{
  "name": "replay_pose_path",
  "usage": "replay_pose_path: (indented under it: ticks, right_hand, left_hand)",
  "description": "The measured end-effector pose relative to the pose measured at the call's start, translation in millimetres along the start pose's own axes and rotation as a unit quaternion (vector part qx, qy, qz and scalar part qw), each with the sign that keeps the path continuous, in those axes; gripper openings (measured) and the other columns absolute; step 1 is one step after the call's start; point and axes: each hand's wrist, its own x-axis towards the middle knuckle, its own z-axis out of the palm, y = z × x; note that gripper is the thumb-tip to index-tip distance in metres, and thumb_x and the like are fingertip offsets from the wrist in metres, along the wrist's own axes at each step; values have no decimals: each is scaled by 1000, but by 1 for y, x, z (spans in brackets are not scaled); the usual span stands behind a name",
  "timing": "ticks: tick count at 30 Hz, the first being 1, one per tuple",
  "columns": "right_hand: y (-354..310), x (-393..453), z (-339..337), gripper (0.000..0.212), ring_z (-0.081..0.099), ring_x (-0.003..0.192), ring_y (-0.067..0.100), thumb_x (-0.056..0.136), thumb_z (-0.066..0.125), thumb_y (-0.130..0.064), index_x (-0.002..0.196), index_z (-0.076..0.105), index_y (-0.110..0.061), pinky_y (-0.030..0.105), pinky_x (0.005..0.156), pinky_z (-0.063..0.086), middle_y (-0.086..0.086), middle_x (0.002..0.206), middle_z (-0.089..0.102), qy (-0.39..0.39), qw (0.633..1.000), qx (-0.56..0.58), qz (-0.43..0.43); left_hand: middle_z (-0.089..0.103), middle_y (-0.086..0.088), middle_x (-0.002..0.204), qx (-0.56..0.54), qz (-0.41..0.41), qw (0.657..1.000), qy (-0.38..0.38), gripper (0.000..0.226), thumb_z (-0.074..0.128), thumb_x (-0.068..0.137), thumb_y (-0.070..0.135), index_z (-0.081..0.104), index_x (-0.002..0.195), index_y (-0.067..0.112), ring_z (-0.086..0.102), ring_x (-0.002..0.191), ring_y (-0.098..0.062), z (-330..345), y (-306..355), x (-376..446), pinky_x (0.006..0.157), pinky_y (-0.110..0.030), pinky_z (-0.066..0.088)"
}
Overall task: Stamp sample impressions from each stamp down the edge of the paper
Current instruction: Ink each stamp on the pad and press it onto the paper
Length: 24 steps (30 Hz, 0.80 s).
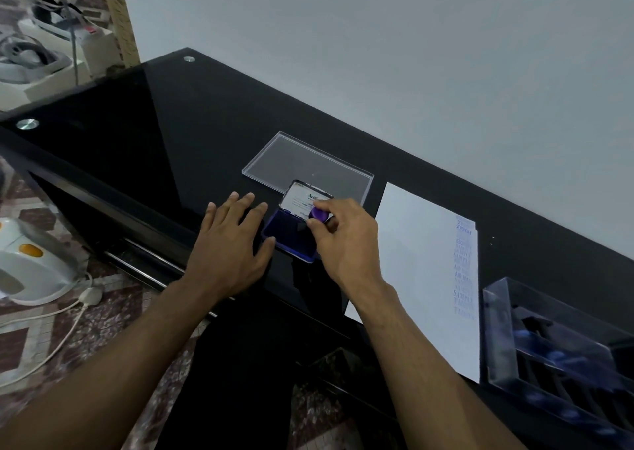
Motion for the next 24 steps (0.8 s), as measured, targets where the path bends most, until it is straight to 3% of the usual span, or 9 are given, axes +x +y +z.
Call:
replay_pose_path:
  ticks: [4,9,13,16,22,24]
  right_hand:
    - [15,-4,-21,29,63,99,10,88,74,-23,116,70,-18,20,89,54,-2,114,65,31,999,-3,8]
    - [39,-18,-52,27,62,85,8,85,76,-20,112,72,-18,2,77,40,-4,105,67,70,997,-4,22]
    - [59,-32,-75,27,63,82,7,86,75,-20,112,72,-18,3,76,41,-4,105,68,97,994,-8,46]
    - [74,-44,-93,25,65,85,10,85,75,-18,110,72,-17,16,82,51,-3,106,69,119,991,-4,63]
    - [108,-71,-130,24,64,82,8,85,76,-18,109,73,-17,12,80,50,-5,103,67,154,983,-26,100]
    - [119,-78,-140,24,64,83,8,85,76,-18,109,73,-17,17,82,52,-5,102,67,159,980,-39,113]
  left_hand:
    - [32,-8,161,-12,31,999,-3,66,51,96,51,38,152,19,18,153,-27,1,28,10,125,-53,11]
    - [35,-11,159,-19,92,995,-17,64,52,96,51,41,150,18,23,151,-29,8,71,15,124,-54,16]
    - [36,-13,158,-28,128,991,-37,68,43,94,56,41,150,18,24,151,-31,18,102,17,122,-54,21]
    - [35,-11,159,-31,152,986,-54,70,40,92,57,41,150,18,25,150,-31,26,126,17,122,-53,22]
    - [25,-6,165,-43,191,976,-95,70,33,95,59,34,155,22,15,154,-26,45,172,13,124,-47,11]
    - [24,-6,165,-45,205,973,-101,70,30,95,60,34,155,22,14,154,-26,52,187,10,125,-47,9]
